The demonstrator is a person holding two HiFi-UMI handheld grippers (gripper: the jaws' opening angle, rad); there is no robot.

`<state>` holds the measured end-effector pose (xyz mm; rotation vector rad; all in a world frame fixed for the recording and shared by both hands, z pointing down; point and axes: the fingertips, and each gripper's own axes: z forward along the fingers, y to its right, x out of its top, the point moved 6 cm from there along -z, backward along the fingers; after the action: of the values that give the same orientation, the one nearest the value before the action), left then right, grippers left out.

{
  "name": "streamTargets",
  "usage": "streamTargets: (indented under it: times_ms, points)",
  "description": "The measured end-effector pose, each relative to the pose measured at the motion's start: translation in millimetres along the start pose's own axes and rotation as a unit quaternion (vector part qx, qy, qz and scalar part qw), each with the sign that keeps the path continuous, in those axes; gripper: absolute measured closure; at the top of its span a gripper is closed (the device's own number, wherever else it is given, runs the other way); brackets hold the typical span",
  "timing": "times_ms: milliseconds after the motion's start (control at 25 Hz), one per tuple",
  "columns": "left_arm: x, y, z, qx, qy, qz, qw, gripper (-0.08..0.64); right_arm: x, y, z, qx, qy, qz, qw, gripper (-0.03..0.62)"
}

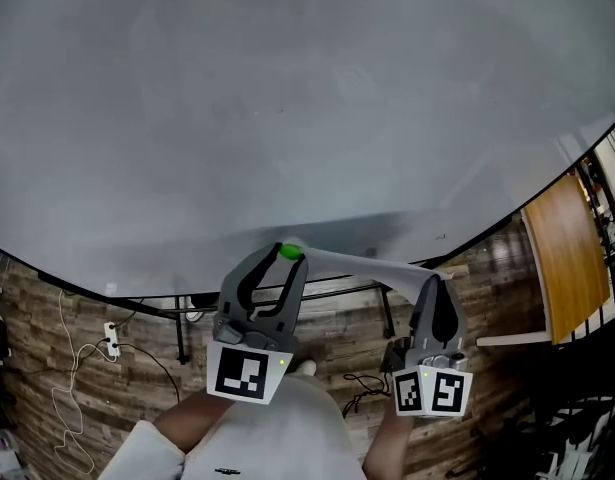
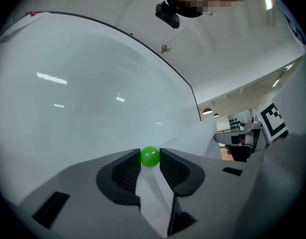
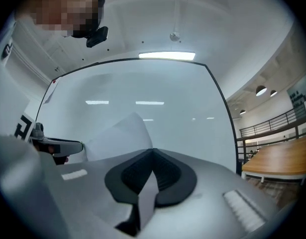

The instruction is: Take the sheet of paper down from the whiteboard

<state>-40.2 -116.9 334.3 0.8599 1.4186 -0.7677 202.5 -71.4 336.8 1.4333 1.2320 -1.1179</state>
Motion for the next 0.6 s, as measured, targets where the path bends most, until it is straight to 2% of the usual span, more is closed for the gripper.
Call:
streamTargets:
  times_ms: [280, 600]
  points:
    - [-10.0, -2.7, -5.0, -0.058, -0.008, -0.01, 0.9982, 0.437, -5.7, 3.3, -19.4, -0.029, -0.005, -0.038, 0.999, 0.583]
    - [-18.0, -5.9, -2.3, -0.079, -0.021, -0.016, 0.9965, 0.437, -22.6, -1.2, -34.0, -0.051, -0.01, -0.049, 0.997, 0.583]
